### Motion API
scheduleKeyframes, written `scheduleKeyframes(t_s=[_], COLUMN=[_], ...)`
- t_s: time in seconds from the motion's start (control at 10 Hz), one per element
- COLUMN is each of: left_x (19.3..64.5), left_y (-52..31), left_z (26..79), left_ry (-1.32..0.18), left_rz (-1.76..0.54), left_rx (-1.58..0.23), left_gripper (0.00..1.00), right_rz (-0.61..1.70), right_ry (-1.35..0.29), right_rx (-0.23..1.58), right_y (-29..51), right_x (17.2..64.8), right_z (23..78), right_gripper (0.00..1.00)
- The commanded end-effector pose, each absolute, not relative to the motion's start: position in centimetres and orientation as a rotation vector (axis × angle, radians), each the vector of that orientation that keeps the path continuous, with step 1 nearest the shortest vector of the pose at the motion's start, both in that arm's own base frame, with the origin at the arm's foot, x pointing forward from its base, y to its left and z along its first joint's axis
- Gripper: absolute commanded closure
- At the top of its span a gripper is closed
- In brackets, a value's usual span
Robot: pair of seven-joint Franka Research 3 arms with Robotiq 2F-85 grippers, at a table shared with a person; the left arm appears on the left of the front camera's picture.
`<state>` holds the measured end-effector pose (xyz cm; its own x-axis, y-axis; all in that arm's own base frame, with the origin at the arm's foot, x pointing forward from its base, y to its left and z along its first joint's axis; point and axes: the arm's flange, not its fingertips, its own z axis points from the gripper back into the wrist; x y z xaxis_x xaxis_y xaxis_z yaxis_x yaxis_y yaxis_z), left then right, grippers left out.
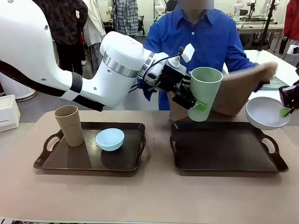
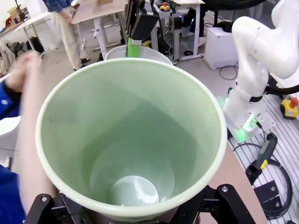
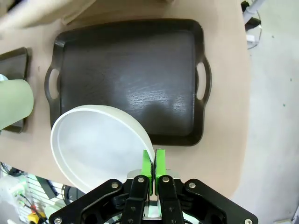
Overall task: Set up a tray with a mat and arrange the tableware.
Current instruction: Place the Picnic Bowl and Reusable plastic cup back onto the Handle tray in front of the human's position.
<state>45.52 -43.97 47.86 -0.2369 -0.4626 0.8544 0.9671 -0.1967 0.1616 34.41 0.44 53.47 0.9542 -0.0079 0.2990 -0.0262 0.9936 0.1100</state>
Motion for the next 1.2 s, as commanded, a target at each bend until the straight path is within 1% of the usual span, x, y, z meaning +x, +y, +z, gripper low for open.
scheduleKeyframes(t_s=[0.0, 1.1], left_x=[45.42, 45.42], left_y=[-43.99, -43.99], left_z=[48.07, 48.07], left_ry=[-0.891, -0.891], left_rz=[-1.67, -1.67], left_rx=[-0.82, -0.82], left_gripper=[0.47, 0.47], right_rz=[0.012, 0.012], right_ry=[-0.3, -0.3], right_rx=[0.113, 0.113], right_y=[0.44, 0.44], right_x=[34.34, 34.34], right_z=[53.4, 53.4], right_gripper=[1.0, 1.0])
